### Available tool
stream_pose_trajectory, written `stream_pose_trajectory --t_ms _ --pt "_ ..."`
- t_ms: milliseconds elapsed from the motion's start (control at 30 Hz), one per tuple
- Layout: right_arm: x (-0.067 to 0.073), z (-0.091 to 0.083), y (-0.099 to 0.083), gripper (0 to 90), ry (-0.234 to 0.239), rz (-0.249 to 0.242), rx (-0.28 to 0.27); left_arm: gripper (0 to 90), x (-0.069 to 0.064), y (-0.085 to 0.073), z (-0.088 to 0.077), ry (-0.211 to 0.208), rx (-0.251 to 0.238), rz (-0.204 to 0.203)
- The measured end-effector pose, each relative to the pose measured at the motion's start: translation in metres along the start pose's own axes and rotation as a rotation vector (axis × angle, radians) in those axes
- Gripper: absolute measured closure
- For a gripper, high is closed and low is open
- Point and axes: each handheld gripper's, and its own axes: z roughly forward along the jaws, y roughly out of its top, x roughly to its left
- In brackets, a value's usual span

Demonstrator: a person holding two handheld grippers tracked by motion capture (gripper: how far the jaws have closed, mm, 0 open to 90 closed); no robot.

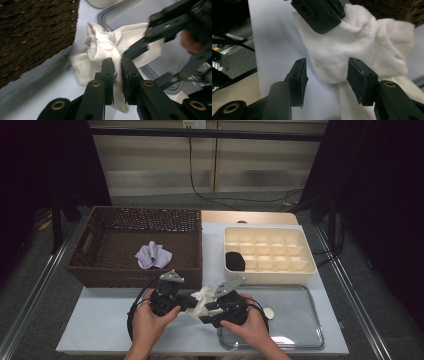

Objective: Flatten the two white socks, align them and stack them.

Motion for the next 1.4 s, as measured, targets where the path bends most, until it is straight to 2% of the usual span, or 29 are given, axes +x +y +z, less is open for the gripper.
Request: stream_pose_trajectory --t_ms 67,167,267,333,433,533,567,633,733,900,967,1067,1133,1233,1400 --pt "0.000 0.007 0.000 53.7 -0.014 -0.008 0.024 80.9 0.000 0.001 0.001 0.004 0.004 0.006" --pt "-0.002 0.012 -0.001 72.0 -0.056 -0.010 0.042 80.8 0.000 0.000 0.002 0.000 0.006 0.009" --pt "-0.007 0.014 -0.003 90.0 -0.068 0.026 0.040 79.7 -0.001 -0.001 0.003 -0.004 0.003 0.010" --pt "-0.010 0.013 -0.003 90.0 -0.056 0.044 0.020 79.0 0.000 -0.001 0.003 0.000 0.007 0.011" --pt "-0.011 0.009 -0.004 90.0 -0.067 0.039 0.038 77.1 0.003 -0.001 0.002 0.009 -0.008 0.009" --pt "-0.013 0.009 -0.005 90.0 -0.068 0.036 0.045 71.4 0.004 -0.001 -0.001 0.042 -0.011 0.023" --pt "-0.014 0.009 -0.005 90.0 -0.067 0.034 0.055 69.7 0.005 -0.001 -0.003 0.043 -0.013 0.016" --pt "-0.013 0.010 -0.006 90.0 -0.067 0.033 0.045 67.0 0.009 -0.002 -0.008 0.071 -0.020 0.017" --pt "-0.012 0.011 -0.007 90.0 -0.073 0.019 0.052 65.8 0.016 -0.007 -0.017 0.090 -0.037 -0.003" --pt "-0.013 0.011 -0.008 90.0 -0.066 0.018 0.047 66.0 0.028 -0.017 -0.027 0.100 -0.020 -0.034" --pt "-0.013 0.010 -0.008 90.0 -0.066 0.019 0.051 67.3 0.032 -0.021 -0.030 0.120 -0.020 -0.049" --pt "-0.013 0.011 -0.008 90.0 -0.063 0.017 0.046 71.0 0.038 -0.027 -0.031 0.116 0.011 -0.063" --pt "-0.013 0.010 -0.009 90.0 -0.062 0.011 0.051 71.0 0.037 -0.030 -0.022 0.086 0.039 -0.067" --pt "-0.014 0.009 -0.009 90.0 -0.067 0.030 0.045 74.0 0.029 -0.027 -0.012 0.037 0.081 -0.044" --pt "-0.012 0.000 -0.012 79.9 -0.060 0.034 0.011 75.9 0.012 -0.019 -0.008 -0.002 0.071 0.001"
